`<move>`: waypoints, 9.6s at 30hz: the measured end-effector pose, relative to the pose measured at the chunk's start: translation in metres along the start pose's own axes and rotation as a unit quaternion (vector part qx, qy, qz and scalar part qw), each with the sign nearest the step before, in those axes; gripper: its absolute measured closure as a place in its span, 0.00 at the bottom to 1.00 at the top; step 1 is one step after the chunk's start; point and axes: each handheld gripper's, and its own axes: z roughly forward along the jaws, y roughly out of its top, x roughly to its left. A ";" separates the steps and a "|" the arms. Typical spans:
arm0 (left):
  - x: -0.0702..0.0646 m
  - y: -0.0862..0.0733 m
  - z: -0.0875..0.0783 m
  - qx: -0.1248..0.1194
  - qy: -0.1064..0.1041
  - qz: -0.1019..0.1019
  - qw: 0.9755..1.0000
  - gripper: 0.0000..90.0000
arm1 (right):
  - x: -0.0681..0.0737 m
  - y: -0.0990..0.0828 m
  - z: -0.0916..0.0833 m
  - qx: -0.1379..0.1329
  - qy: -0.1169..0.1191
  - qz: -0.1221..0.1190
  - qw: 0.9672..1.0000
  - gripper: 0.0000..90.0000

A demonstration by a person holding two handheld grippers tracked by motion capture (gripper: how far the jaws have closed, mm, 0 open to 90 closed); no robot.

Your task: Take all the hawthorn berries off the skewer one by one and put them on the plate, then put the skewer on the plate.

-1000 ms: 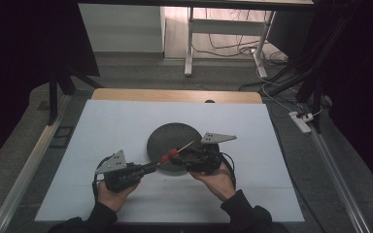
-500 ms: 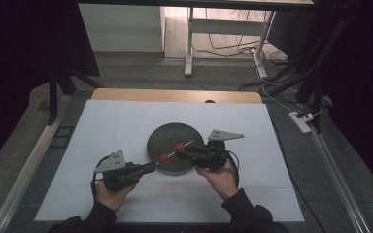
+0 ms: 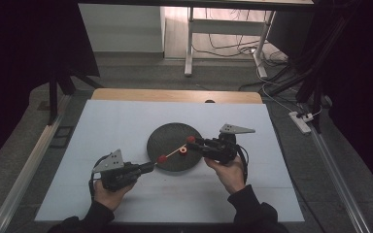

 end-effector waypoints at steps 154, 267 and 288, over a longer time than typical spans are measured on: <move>-0.003 -0.003 0.014 -0.015 -0.009 -0.024 1.000 1.00 | -0.008 -0.002 -0.003 0.001 -0.020 -0.001 1.000 0.67; 0.016 -0.014 -0.006 0.000 0.079 -0.053 0.995 0.99 | 0.014 -0.029 0.019 0.092 -0.130 -0.129 0.979 0.18; 0.029 -0.015 0.005 0.018 0.100 -0.050 0.994 0.99 | 0.010 -0.048 -0.019 0.115 -0.162 -0.116 0.973 0.03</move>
